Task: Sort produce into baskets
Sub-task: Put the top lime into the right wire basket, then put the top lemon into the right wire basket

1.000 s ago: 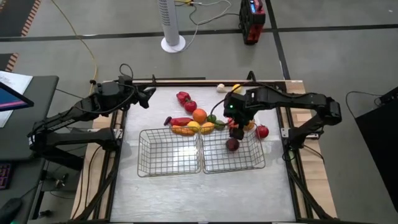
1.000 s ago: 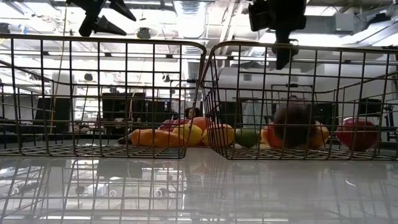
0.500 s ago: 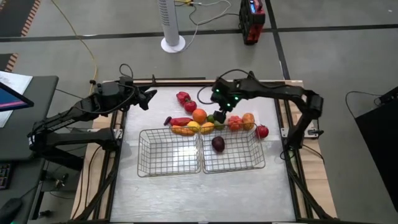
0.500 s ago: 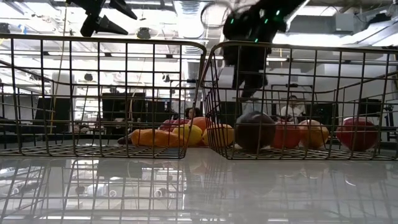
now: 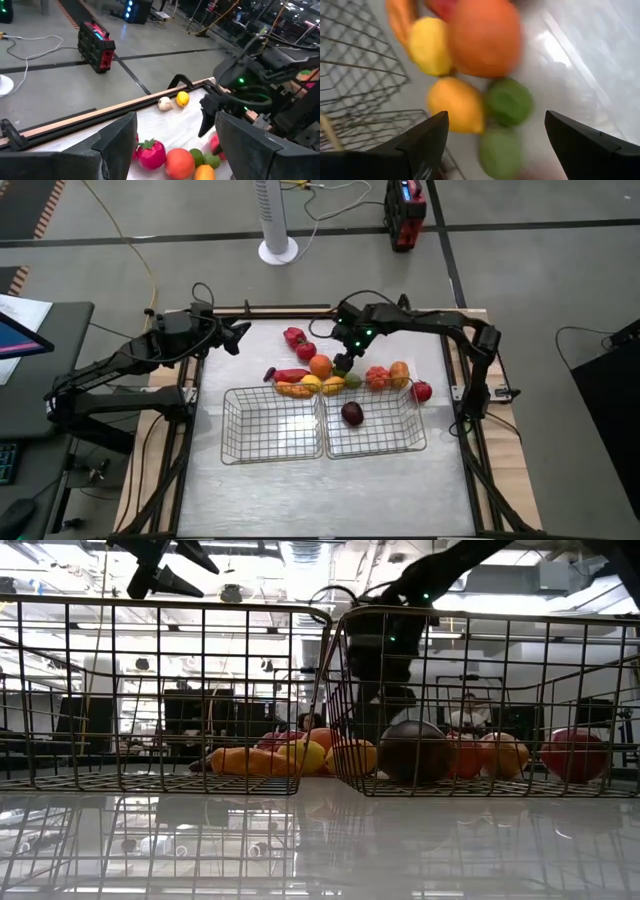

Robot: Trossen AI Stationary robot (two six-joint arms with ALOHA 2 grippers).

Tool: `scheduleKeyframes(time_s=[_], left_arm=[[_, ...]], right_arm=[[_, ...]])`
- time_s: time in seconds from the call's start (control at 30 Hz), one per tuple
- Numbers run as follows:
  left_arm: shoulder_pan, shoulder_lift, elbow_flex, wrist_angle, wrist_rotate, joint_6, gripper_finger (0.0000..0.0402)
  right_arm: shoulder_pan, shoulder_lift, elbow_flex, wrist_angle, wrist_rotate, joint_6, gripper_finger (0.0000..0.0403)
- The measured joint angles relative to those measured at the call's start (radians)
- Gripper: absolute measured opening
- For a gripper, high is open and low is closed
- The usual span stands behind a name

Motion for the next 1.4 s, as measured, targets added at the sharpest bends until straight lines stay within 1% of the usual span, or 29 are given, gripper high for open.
scheduleKeyframes(time_s=[0.23, 0.4, 0.5, 0.63, 0.83, 0.97, 1.07, 1.13, 1.27, 1.4], left_arm=[[0.0, 0.0, 0.0, 0.0, -0.005, 0.01, 0.0256], [0.0, 0.0, 0.0, -0.001, -0.005, 0.01, 0.0256], [0.0, 0.0, 0.0, -0.001, -0.005, 0.01, 0.0256], [0.0, 0.0, 0.0, -0.001, -0.004, 0.028, 0.0256], [0.0, 0.0, 0.0, 0.0, -0.004, 0.041, 0.0256], [0.0, 0.0, 0.0, 0.0, -0.004, 0.041, 0.0256], [0.0, 0.0, 0.0, 0.0, -0.004, 0.041, 0.0256], [0.0, 0.0, 0.0, 0.0, -0.004, 0.041, 0.0256], [0.0, 0.0, 0.0, 0.0, -0.004, 0.041, 0.0256], [0.0, 0.0, 0.0, 0.0, -0.004, 0.041, 0.0256]], right_arm=[[0.023, 0.107, 0.095, -0.011, 0.038, -0.005, 0.0356], [0.024, 0.145, 0.099, -0.047, 0.087, -0.038, 0.0356], [0.029, 0.145, 0.096, -0.068, 0.113, -0.072, 0.0352], [0.035, 0.144, 0.076, -0.044, 0.148, -0.108, 0.0337], [0.035, 0.144, 0.016, 0.005, 0.149, -0.118, 0.0304], [0.035, 0.145, -0.02, -0.001, 0.149, -0.121, 0.0283], [0.035, 0.142, -0.02, -0.015, 0.149, -0.12, 0.0263], [0.035, 0.126, -0.02, -0.025, 0.149, -0.12, 0.0241], [0.036, 0.087, 0.016, -0.088, 0.149, -0.122, 0.0185], [0.036, 0.009, 0.034, -0.13, 0.149, -0.136, 0.0128]])
